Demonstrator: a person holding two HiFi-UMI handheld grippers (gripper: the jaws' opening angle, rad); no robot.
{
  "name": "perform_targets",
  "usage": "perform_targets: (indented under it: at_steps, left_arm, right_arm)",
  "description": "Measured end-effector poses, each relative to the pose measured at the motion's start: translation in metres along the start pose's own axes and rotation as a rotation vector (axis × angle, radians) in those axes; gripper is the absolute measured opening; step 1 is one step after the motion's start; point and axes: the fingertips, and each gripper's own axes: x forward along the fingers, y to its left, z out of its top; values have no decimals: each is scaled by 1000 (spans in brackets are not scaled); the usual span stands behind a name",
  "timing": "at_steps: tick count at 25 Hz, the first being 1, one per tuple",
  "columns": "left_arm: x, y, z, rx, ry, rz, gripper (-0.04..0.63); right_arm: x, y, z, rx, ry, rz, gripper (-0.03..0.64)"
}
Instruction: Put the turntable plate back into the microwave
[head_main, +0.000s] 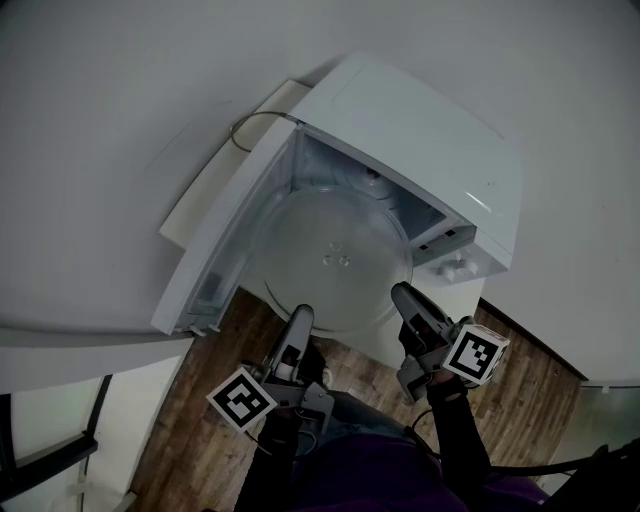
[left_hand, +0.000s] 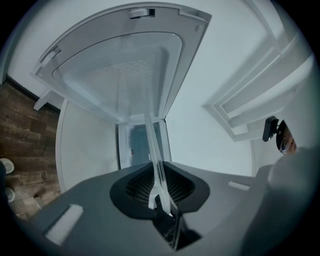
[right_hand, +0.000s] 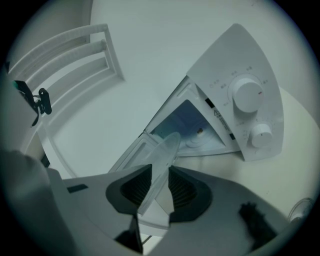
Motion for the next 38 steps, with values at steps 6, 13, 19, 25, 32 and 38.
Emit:
perform_targets:
  at_steps: [6,13,19,25,32,38]
  left_arm:
    - [11,9,6,-69,-6,-15,60]
    - [26,24,10,-168,-3,-52,58]
    - [34,27,14,-185,-7,-96,63]
    - [41,29,14,-205,-7,-135,69]
    - [62,35,13,-201,2,-165,72]
    - [80,40,13,-195,10,-176,81]
  right_arm:
    - [9,-6,0,-4,7,-26,112]
    - [15,-18,5,5,-31,-54,114]
    - [20,-24,6,-3,-41,-63,115]
    - [20,-32,8,-53,-59,-109,124]
    - [21,-46,11,-57,-56,-188,149]
    - [25,-40,4,-20,-29,-170,158]
